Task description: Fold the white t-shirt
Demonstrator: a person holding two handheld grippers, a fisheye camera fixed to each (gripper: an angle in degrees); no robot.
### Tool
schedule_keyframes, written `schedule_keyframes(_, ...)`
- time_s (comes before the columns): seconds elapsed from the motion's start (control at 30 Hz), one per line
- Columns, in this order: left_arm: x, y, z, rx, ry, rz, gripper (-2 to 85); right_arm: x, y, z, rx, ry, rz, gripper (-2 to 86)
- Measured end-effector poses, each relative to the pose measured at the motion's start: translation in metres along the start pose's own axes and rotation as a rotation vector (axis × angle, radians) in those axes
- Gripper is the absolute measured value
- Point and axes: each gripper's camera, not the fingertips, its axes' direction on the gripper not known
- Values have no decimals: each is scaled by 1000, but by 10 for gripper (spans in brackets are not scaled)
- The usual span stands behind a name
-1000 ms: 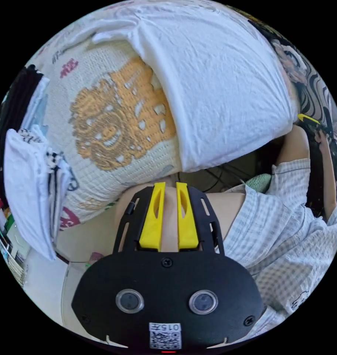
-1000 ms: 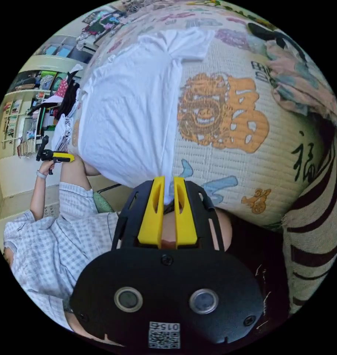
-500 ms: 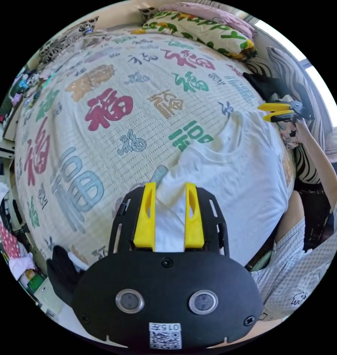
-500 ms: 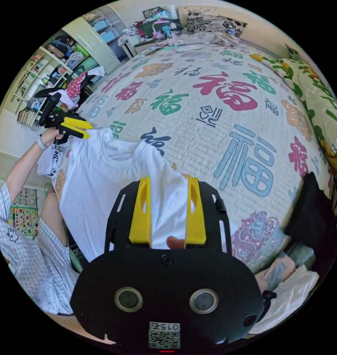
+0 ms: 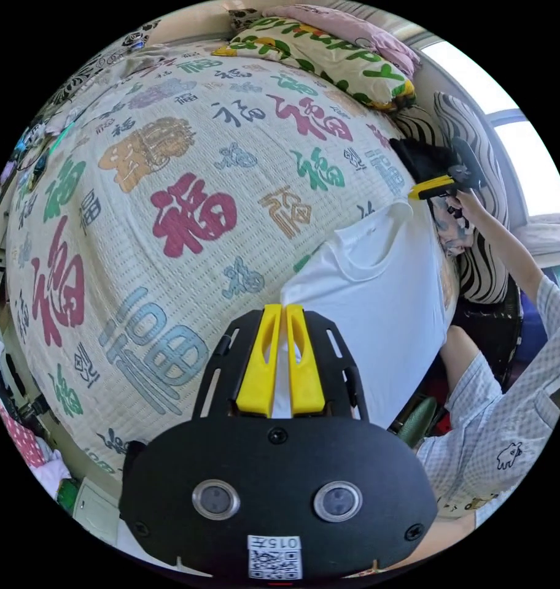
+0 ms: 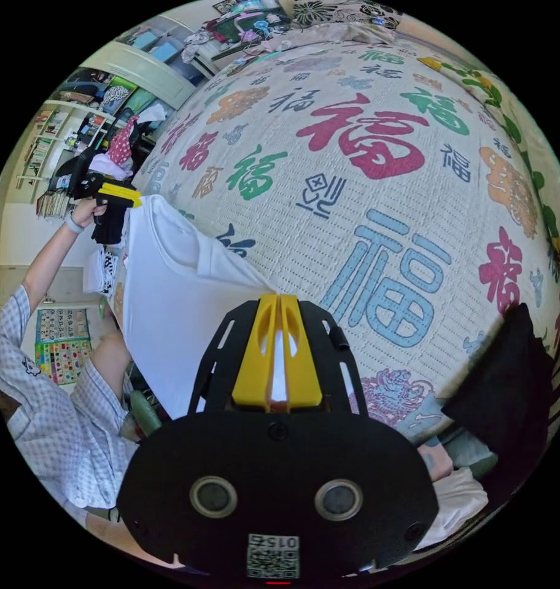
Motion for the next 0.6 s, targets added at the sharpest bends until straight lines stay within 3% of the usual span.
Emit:
schedule_keyframes(0.3,-36,-62,16,56,-95,-42,9,45,-64,-33,50,74,149,13)
schedule_keyframes(0.4,-49,-66,45,-5,-103,-89,17,59,-76,-21,-38,66,186,61)
schedule_keyframes(0.5,-55,-46,44,64,-200,-131,33,68,-57,-44,92,136,245,84)
schedule_keyframes(0.6,-61,-4,22,196,-195,-196,41,88,-8,-76,245,10,306,89)
